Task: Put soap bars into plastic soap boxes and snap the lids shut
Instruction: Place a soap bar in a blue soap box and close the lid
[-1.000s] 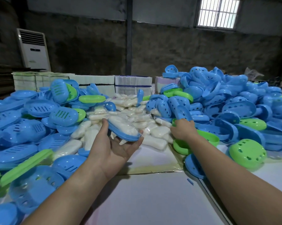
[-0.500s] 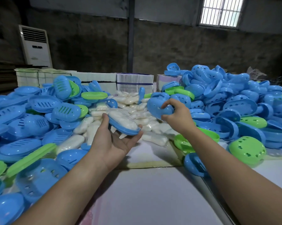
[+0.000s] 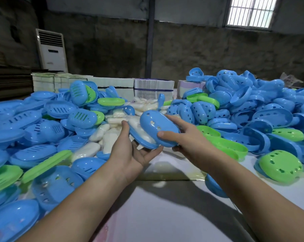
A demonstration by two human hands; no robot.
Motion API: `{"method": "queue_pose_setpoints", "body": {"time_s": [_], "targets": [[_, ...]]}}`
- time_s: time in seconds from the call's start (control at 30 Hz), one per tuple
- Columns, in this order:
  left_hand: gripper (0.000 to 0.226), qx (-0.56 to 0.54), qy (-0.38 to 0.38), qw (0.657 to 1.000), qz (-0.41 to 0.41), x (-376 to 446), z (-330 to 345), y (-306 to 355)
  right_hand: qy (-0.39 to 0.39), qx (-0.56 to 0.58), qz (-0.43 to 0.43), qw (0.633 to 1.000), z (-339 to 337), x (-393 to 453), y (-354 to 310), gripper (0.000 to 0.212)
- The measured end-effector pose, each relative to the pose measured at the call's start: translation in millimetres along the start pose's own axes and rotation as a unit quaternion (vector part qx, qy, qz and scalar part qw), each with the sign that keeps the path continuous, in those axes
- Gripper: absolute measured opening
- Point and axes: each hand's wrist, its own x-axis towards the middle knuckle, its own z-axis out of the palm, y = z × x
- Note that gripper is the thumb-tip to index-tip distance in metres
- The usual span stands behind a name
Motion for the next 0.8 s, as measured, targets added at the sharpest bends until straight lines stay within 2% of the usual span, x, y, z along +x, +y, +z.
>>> {"method": "queue_pose_setpoints", "body": {"time_s": [0.07,0.1,0.2,0.27,0.33,0.4,0.57,0.8], "targets": [[0.058,0.022,0.006,1.0,-0.004,-0.7,0.4,-2.8,0.023,-0.107,-0.037,0.993,0.5,-4.4,1.9,0.023],[0.058,0.027,0.008,1.0,-0.004,-1.1,0.6,-3.7,0.04,-0.149,-0.049,0.987,0.4,-4.9,3.5,0.022],[0.06,0.023,-0.001,1.0,-0.011,-3.1,1.8,-4.0,0.087,-0.216,-0.04,0.972,-3.5,-0.9,9.2,0.048],[0.06,0.031,-0.003,0.999,-0.011,-3.6,2.1,-4.2,0.048,-0.162,-0.028,0.985,-2.0,0.1,12.2,0.049],[0.057,0.041,-0.001,0.999,-0.006,-3.8,2.2,-4.8,-0.008,-0.089,-0.008,0.996,2.3,-0.6,15.0,0.028],[0.055,0.043,0.004,0.999,0.002,-3.0,1.6,-4.5,-0.035,-0.013,0.013,0.999,3.0,0.0,17.5,0.02],[0.059,0.016,-0.016,1.0,0.014,-2.0,0.6,-0.6,-0.021,0.174,0.048,0.983,0.3,5.1,17.7,0.035],[0.06,-0.005,-0.057,0.998,0.023,-0.6,-1.0,1.7,-0.096,0.253,0.129,0.954,4.6,2.2,26.0,0.037]]}}
